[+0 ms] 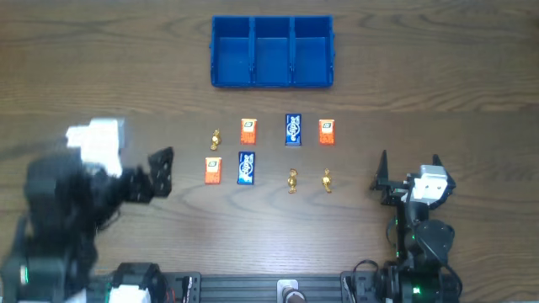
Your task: Sort Candies Into Trays
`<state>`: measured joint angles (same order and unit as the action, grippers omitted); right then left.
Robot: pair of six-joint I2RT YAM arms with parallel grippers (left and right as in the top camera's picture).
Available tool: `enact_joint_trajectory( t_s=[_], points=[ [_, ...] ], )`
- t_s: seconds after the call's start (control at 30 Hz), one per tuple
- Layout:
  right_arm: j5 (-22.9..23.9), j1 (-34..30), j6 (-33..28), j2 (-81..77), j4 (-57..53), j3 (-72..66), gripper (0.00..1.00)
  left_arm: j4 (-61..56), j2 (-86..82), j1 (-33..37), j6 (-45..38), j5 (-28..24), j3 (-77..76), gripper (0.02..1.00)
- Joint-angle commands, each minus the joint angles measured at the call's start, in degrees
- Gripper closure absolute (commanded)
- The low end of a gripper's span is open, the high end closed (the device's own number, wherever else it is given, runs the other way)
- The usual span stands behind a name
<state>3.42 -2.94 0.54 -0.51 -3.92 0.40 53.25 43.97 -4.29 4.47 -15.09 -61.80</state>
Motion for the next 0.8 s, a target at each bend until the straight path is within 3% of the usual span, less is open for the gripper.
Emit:
enact_joint_trajectory(
  t_s=[0.03, 0.4, 0.8],
  points=[
    [0.31, -0.20, -0.83, 0.35, -0.48, 0.02, 0.003, 5.16, 18.21, -5.55, 6.99, 4.17, -3.39, 0.018],
    [0.31, -0.20, -0.83, 0.35, -0.48, 0.04, 0.003, 4.26, 42.07, -18.05, 18.01, 9.73, -2.29, 0.020],
    [0.31, -0.20, -0.83, 0.35, -0.48, 0.04, 0.003, -7.54, 46.71, -19.65, 22.86, 10.69, 8.59, 0.018]
  ],
)
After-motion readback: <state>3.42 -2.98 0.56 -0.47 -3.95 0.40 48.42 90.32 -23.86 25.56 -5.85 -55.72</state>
